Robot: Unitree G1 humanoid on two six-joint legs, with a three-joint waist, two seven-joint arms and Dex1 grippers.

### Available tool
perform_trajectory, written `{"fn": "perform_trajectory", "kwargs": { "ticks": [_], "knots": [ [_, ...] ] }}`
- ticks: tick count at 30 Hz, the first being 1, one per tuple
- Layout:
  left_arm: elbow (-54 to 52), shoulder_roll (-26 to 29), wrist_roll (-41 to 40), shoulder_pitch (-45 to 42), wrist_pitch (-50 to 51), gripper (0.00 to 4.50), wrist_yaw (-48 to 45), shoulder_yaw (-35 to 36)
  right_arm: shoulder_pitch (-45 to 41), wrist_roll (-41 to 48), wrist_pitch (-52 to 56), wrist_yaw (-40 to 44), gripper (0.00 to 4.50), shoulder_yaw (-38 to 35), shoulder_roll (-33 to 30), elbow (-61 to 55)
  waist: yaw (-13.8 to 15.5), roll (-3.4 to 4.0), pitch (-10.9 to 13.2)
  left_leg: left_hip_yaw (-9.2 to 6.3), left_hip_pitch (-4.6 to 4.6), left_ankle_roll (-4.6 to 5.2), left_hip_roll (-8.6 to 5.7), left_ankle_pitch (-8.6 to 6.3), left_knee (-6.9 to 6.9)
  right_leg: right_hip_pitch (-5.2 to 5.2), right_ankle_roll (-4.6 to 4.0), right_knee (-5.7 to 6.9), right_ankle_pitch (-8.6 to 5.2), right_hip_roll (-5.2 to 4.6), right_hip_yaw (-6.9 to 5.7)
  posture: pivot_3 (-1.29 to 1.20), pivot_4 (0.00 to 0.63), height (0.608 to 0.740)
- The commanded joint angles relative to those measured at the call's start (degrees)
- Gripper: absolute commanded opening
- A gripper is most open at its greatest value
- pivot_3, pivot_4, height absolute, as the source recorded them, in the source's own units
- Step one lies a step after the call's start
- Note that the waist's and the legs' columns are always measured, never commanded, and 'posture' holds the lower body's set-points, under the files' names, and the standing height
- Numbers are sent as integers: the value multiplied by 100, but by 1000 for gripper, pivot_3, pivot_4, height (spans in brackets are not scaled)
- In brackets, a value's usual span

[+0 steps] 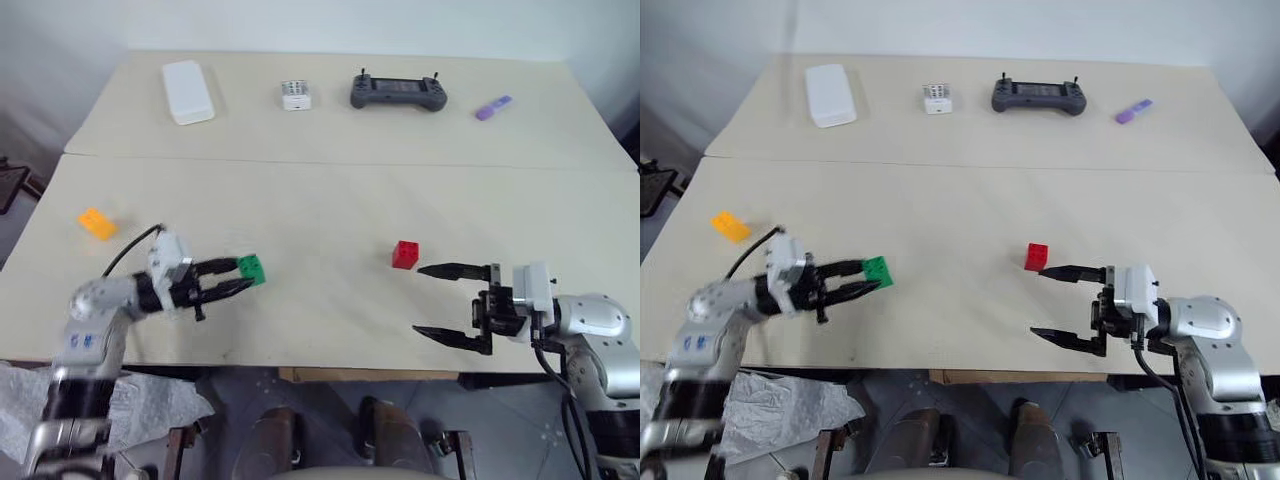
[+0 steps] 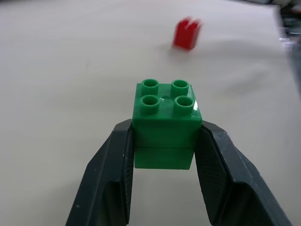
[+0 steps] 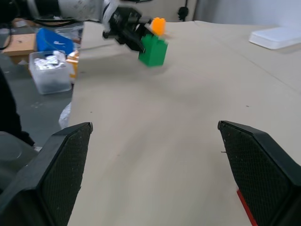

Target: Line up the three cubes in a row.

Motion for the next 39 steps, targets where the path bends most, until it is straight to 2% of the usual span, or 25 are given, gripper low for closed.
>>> {"fn": "perform_trajectory", "kwargs": {
  "ticks": [1,5,10,16,24,26,28,33,37,38,39],
  "knots": [
    [971,-242,458,-837,-547,1470,-488,-478,139,121,-62,-210,4500,-339,18,-166,-12,-2,-4,4,2,3,-9,-1,0,1,3,-1,2,0,6,0,150,740],
    [3159,-1076,1204,-2339,-1693,1470,-831,-1018,317,133,-156,-533,4500,-617,149,-165,-29,-12,-1,30,-6,13,-29,-5,1,2,7,-10,4,6,0,0,150,740],
    [4705,-1533,1623,-3047,-2390,1470,-818,-1080,647,90,-192,-756,4500,-768,207,-397,-131,-15,1,42,-11,13,-23,-5,-10,-2,8,-21,3,10,-13,0,150,740],
    [5412,-1996,1895,-3366,-2648,1470,-419,-987,1050,91,-214,-1065,4500,-851,343,-778,-101,-21,4,45,-10,15,-20,-4,-11,-3,9,-20,4,6,-15,0,150,740],
    [5706,-2084,2146,-3499,-2689,1470,-222,-851,1303,95,-199,-1236,4500,-809,365,-1026,-102,-23,5,31,-12,20,-21,-5,-1,-2,12,-15,5,3,-13,0,150,740],
    [5726,-2095,2098,-3532,-2658,2205,-195,-732,1337,100,-200,-1243,4500,-801,363,-1043,-104,-23,5,30,-12,20,-21,-5,-1,-2,12,-16,5,2,-12,0,150,740],
    [5713,-2060,2103,-3531,-2731,2701,-259,-668,1373,92,-198,-1248,4500,-772,366,-1072,-102,-23,5,26,-12,20,-20,-5,0,-2,12,-16,5,2,-12,0,150,740],
    [5522,-1487,2051,-3417,-3015,4108,-1165,-558,1314,224,13,-1090,4500,-648,212,-1187,-119,-23,5,26,-12,20,-22,-5,0,-3,12,-14,5,3,-13,0,150,740],
    [5264,-913,1738,-3153,-3155,4108,-1408,-163,826,322,203,-1013,4500,-352,220,-1154,-196,-23,5,16,-6,20,-12,-6,0,-9,12,-11,5,4,-7,0,150,740],
    [5101,-811,1600,-3013,-3113,4380,-1381,-11,651,279,264,-1036,4500,-233,245,-1113,-195,-23,5,15,-2,20,-9,-6,2,-9,12,-8,5,4,-4,0,150,740],
    [4897,-730,1453,-2835,-3110,4451,-1287,148,435,206,178,-1077,4500,-132,350,-1032,-193,-22,5,10,-3,20,8,-5,3,-8,12,-6,5,2,-3,0,150,740]
  ]
}}
